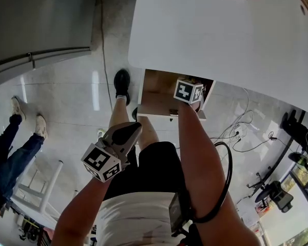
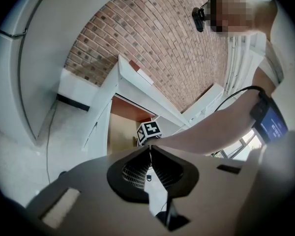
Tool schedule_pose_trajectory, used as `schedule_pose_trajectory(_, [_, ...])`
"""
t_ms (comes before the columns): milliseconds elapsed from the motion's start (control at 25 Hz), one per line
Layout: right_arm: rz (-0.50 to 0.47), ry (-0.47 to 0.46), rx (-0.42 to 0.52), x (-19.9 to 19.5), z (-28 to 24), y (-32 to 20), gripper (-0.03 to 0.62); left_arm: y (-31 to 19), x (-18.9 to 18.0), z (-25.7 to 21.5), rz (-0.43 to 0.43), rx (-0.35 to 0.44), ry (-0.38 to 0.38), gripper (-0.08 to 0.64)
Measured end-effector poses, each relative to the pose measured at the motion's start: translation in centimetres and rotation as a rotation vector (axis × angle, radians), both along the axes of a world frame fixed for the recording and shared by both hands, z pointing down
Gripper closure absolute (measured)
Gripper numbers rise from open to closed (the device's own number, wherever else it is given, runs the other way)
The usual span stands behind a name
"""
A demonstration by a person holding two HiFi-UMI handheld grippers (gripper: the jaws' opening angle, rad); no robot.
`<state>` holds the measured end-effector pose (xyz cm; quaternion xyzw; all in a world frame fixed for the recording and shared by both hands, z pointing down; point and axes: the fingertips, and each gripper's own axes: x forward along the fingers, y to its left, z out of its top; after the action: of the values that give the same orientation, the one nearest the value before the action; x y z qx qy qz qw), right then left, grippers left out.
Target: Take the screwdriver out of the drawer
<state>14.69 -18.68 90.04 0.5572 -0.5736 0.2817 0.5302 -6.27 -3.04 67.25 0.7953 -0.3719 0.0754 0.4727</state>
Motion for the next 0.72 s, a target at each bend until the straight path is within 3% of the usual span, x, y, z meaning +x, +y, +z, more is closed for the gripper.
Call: schedule_pose_trajectory(720, [-0.24, -0.22, 0.031, -5.8, -5.2, -0.1, 0.526, -0.1, 1.0, -4.1, 0.033, 0.045, -0.033, 0.545])
